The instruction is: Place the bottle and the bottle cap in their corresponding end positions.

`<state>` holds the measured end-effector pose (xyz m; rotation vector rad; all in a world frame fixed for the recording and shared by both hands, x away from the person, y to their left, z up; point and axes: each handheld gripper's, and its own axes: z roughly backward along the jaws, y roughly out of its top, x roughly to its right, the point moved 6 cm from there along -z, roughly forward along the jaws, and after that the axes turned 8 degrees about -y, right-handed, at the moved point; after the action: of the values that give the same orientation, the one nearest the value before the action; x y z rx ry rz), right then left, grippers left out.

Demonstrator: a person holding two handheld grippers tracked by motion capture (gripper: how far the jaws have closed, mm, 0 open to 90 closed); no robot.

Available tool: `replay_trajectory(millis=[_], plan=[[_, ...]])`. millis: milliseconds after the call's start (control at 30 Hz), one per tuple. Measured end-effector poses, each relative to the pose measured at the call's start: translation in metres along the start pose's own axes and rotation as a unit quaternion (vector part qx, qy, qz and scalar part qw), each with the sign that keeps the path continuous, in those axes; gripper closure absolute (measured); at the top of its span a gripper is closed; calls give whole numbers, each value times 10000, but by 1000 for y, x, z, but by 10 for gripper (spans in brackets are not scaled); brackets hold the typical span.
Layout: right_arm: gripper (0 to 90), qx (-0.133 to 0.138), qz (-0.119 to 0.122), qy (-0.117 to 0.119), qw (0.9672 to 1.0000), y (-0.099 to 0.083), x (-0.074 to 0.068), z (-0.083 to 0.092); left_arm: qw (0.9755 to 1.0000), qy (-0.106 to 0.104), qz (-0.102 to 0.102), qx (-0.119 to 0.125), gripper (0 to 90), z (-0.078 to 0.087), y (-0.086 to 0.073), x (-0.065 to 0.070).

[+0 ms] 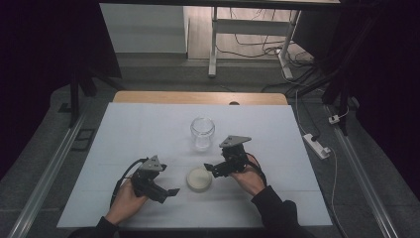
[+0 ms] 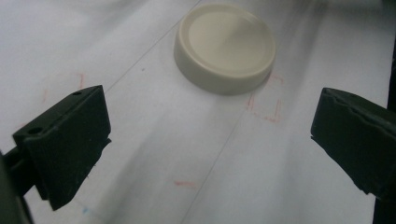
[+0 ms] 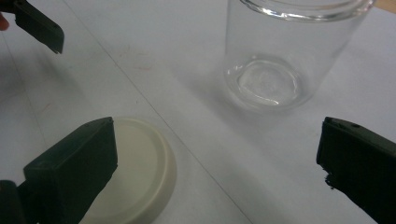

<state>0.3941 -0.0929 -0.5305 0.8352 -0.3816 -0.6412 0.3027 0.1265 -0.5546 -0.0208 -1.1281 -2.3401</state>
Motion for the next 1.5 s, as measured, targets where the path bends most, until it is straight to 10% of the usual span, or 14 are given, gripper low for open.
replay_trajectory(millis=[1500], plan=[[0, -240, -477, -703, 9961, -89, 32, 100, 9933, 703, 868, 288, 0, 69, -65, -2]])
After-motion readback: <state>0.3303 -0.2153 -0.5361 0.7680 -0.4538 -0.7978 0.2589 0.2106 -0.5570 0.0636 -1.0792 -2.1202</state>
